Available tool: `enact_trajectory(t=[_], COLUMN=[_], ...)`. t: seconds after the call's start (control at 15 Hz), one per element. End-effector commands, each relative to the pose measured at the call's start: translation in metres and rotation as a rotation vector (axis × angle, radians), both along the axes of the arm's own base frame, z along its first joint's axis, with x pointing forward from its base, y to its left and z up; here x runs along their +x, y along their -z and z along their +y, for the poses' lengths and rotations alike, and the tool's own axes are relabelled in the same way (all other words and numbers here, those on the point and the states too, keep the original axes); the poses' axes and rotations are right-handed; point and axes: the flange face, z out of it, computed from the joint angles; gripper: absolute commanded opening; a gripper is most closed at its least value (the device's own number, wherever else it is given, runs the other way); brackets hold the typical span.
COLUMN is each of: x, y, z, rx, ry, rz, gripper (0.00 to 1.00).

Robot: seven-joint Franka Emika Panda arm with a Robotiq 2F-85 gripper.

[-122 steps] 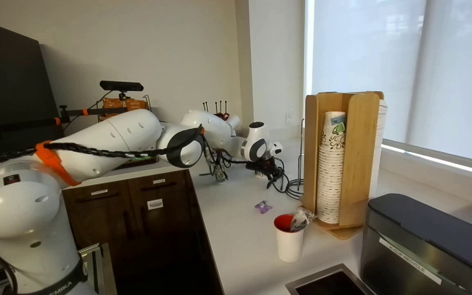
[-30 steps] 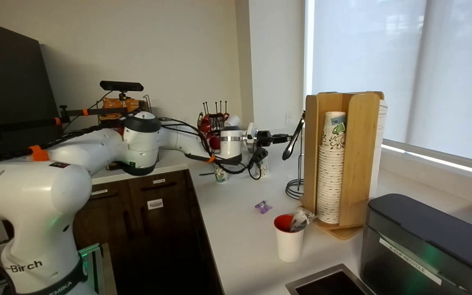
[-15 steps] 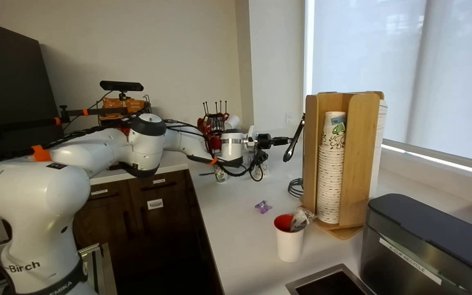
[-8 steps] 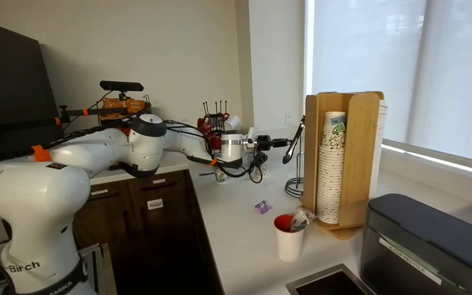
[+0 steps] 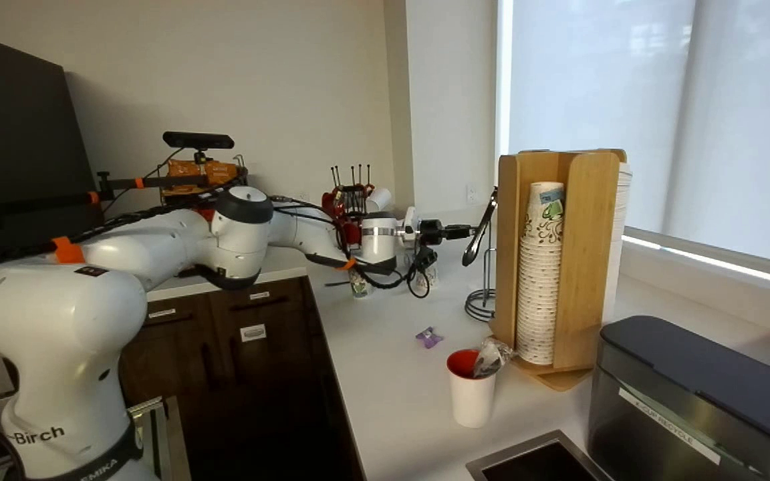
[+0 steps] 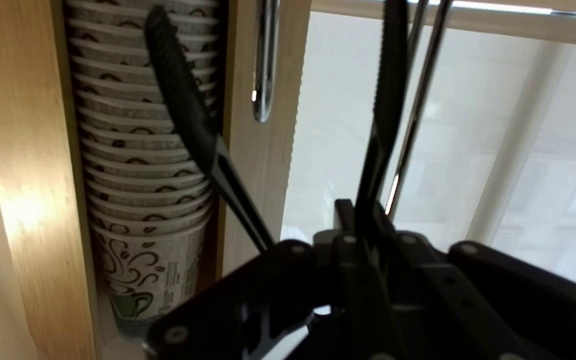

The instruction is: Hang the tongs on the rack

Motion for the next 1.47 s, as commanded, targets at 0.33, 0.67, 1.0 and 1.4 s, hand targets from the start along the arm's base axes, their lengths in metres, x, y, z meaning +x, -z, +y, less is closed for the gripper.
enact_trajectory(t=[0.33, 0.67, 1.0, 1.4], x=[0.0004, 0.0011, 0.0021, 0.0027], y=[0.0059, 0.0095, 0.0086, 0.0119], z=[0.0061, 0.0056, 0.0062, 0.0065], rx=[-0.009, 0.014, 0.025, 0.048], ry=[-0.017, -0.024, -0.03, -0.028], rz=[-0.008, -0.009, -0.02, -0.008], gripper=[0.02, 0.02, 0.02, 0.34])
